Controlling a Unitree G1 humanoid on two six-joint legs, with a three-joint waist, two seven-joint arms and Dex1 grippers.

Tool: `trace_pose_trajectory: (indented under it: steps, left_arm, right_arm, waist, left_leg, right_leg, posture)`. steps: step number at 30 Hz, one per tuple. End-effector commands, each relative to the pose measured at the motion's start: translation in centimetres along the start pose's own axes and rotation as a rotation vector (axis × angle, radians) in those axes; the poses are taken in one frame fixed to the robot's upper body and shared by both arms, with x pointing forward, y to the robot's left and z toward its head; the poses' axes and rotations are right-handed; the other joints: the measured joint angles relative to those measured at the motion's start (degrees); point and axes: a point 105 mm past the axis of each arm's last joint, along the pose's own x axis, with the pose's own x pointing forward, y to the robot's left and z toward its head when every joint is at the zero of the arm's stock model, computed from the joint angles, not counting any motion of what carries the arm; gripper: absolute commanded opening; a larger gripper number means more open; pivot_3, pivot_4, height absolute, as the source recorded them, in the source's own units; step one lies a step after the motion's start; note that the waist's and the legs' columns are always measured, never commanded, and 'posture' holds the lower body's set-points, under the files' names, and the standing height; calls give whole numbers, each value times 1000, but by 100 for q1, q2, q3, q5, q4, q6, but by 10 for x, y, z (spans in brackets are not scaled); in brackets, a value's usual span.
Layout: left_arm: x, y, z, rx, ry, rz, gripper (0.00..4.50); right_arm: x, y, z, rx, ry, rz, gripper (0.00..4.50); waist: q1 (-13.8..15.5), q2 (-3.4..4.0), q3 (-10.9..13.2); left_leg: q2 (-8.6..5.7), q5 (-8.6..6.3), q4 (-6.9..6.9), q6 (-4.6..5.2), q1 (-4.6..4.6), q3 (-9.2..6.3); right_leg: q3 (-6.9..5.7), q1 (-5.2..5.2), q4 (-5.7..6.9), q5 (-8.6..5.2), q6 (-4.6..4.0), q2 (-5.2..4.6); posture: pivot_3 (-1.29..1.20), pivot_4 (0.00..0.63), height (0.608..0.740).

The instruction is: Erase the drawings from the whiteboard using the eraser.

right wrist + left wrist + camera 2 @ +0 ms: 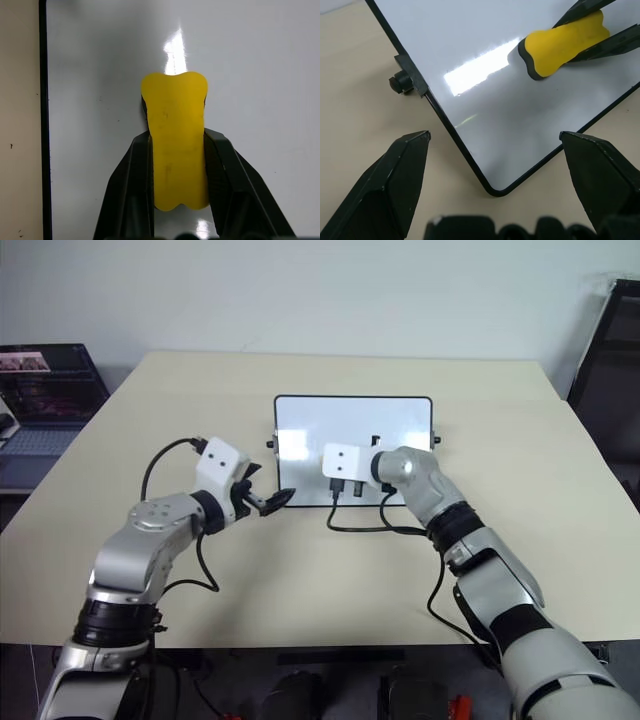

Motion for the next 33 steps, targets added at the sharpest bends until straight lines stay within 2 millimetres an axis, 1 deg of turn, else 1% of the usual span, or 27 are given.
trace_pose_trajectory:
  steps: [1,5,7,8,10,12,14,16,20,23,25,26,29,33]
  left_arm:
    - [-5,1,13,35,-44,11,4500]
    - [-5,0,13,30,-45,8,4500]
    - [-5,0,14,15,-49,15,4500]
    - [-6,0,14,9,-52,23,4500]
    - [-7,4,14,-11,-61,52,4500]
    - [-8,5,15,-23,-66,68,4500]
    - [-12,7,14,-57,-85,93,4500]
    - [-16,4,10,-80,-94,105,4500]
    - [-20,-8,7,-82,-92,70,4500]
    - [-22,-16,8,-74,-96,23,4500]
    - [-22,-21,11,-68,-100,-10,4500]
    - [-21,-24,13,-61,-107,-36,4500]
    - [-18,-28,19,-48,-118,-71,4500]
    - [-2,-45,32,25,-143,-199,4500]
  right_arm:
    - [-7,-34,-4,7,25,-173,997]
    - [-11,-42,-12,13,49,-198,997]
    - [-16,-44,-15,46,40,-199,997]
    - [-18,-45,-15,87,24,-198,997]
    - [-26,-49,-9,223,-38,-206,997]
    - [-32,-51,-6,280,-68,-210,997]
    - [-48,-52,3,393,-162,-216,997]
    - [-69,-43,4,462,-220,-201,997]
    - [-102,-18,-11,531,-201,-207,997]
    - [-126,1,-13,592,-222,-204,996]
    - [-140,12,-12,643,-245,-209,996]
    - [-147,17,-16,672,-235,-227,996]
    - [-158,26,-25,709,-193,-255,996]
    - [-177,40,-62,729,-6,-357,996]
  waist:
    - [-1,0,0]
    - [7,0,0]
    - [9,0,0]
    - [12,0,0]
    - [14,0,0]
    - [12,0,1]
    - [16,0,1]
    - [31,1,1]
    - [87,0,1]
    - [133,0,1]
    - [134,0,1]
    - [135,0,1]
    - [121,0,1]
    - [157,-3,0]
  left_leg:
    - [0,0,0,-1,1,1]
    - [-1,1,-1,-2,0,1]
    - [-1,1,-3,-2,0,1]
    - [-1,1,-3,-2,-1,1]
    - [-1,1,-4,-2,-2,0]
    - [1,1,-5,-2,-5,-1]
    - [1,1,-7,-2,-10,0]
    - [4,0,-5,-1,-30,-7]
    - [2,-2,-8,-2,-43,-16]
    - [2,-1,-3,-2,-41,-15]
    - [2,-1,-2,-1,-39,-15]
    - [0,-1,-3,-2,-39,-14]
    - [0,-1,-1,-1,-31,-9]
    - [-3,1,1,-1,-27,-6]
  right_leg:
    - [0,0,1,0,0,0]
    - [2,0,0,1,-1,0]
    - [3,0,-4,0,-1,0]
    - [3,0,-5,0,-1,0]
    - [3,0,-6,0,-1,-1]
    - [5,0,-8,0,-1,-1]
    - [4,-7,-8,0,-1,0]
    - [7,-19,-11,0,-1,-1]
    - [5,-22,-26,-1,0,-3]
    - [7,-19,-23,-1,0,-3]
    - [7,-17,-21,-2,0,-2]
    - [8,-17,-20,-2,0,-2]
    - [7,-12,-19,-1,1,1]
    - [5,-5,-20,-2,3,4]
  posture:
    - [0,150,740]
    - [0,150,740]
    - [0,150,740]
    - [0,150,740]
    - [0,150,740]
    - [0,150,740]
    - [0,150,740]
    - [0,150,740]
    - [0,150,740]
    - [0,150,740]
    - [0,150,740]
    - [0,150,740]
    - [0,150,740]
    - [0,150,740]
